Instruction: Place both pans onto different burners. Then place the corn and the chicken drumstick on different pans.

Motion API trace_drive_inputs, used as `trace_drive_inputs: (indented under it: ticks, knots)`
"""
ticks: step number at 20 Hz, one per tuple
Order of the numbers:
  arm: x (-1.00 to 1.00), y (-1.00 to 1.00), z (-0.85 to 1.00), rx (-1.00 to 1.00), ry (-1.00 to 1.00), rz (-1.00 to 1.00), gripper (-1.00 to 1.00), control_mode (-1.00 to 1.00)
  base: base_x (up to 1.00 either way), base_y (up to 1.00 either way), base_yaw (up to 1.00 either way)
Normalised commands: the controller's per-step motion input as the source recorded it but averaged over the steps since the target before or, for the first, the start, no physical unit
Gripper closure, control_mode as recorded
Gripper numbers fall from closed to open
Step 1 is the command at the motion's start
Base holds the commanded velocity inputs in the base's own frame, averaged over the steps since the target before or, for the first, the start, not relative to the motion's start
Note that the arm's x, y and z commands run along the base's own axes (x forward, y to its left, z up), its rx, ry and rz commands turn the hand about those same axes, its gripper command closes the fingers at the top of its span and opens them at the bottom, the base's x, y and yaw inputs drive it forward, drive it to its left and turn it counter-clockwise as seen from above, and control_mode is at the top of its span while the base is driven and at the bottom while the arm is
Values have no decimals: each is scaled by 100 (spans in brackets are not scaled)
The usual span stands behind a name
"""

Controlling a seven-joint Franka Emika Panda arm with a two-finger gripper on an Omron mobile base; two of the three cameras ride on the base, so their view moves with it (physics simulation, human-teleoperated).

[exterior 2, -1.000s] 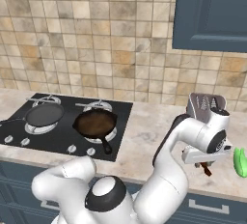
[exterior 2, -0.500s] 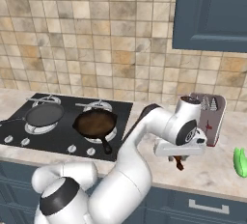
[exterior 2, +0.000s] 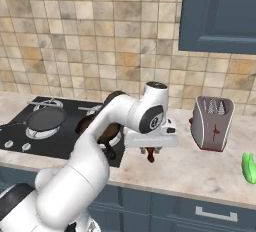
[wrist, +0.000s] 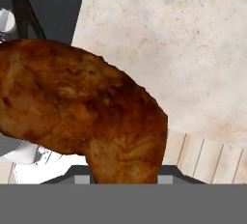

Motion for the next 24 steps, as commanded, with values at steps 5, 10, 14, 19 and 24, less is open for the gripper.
trace_drive_inputs:
  ticks: [5,10,14,19,24]
  knots:
    - [0,100,51,0,0,0,100,-100,0,0,0]
    - [0,100,39,0,0,0,100,-100,0,0,0]
    - [0,100,14,-3,1,0,100,-100,0,0,0]
    - [0,100,12,-1,4,0,100,-100,0,0,0]
    - [1,100,12,-2,7,0,100,-100,0,0,0]
